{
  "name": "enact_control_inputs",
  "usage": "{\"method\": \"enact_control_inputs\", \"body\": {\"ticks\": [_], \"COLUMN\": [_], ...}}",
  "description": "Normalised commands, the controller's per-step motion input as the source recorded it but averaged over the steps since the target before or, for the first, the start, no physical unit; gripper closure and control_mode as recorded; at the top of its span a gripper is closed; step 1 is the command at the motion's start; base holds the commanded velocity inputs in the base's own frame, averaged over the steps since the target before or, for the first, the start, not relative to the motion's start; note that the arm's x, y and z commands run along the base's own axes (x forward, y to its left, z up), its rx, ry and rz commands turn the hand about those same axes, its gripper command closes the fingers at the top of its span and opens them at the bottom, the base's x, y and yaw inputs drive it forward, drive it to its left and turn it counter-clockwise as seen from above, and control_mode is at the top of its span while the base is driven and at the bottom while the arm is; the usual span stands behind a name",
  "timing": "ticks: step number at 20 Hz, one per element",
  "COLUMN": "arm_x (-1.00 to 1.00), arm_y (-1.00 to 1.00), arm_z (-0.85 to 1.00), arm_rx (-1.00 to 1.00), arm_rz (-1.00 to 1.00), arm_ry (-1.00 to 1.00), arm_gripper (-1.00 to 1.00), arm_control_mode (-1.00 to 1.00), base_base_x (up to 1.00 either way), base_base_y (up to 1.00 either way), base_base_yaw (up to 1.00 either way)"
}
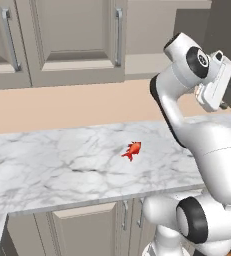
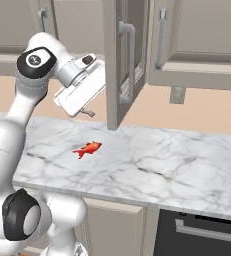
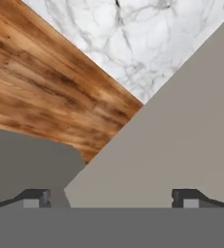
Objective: Retrieve the tupperware from the cabinet, then place the raw meat into the tupperware to avoid contamination.
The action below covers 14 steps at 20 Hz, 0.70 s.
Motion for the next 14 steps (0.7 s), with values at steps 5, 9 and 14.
{"method": "enact_control_inputs", "body": {"ticks": [5, 9, 14], "arm_x": [0.09, 0.27, 0.07], "arm_y": [-0.55, -0.10, 0.53], "arm_z": [-0.20, -0.33, 0.02], "arm_rx": [0.01, -0.03, -0.05], "arm_rz": [0.04, 0.03, -0.15], "arm_ry": [-0.16, -0.19, 0.00], "arm_gripper": [-1.00, -1.00, -1.00], "arm_control_mode": [-1.00, -1.00, -1.00], "base_base_x": [0.00, 0.00, 0.00], "base_base_y": [0.00, 0.00, 0.00], "base_base_yaw": [0.00, 0.00, 0.00]}}
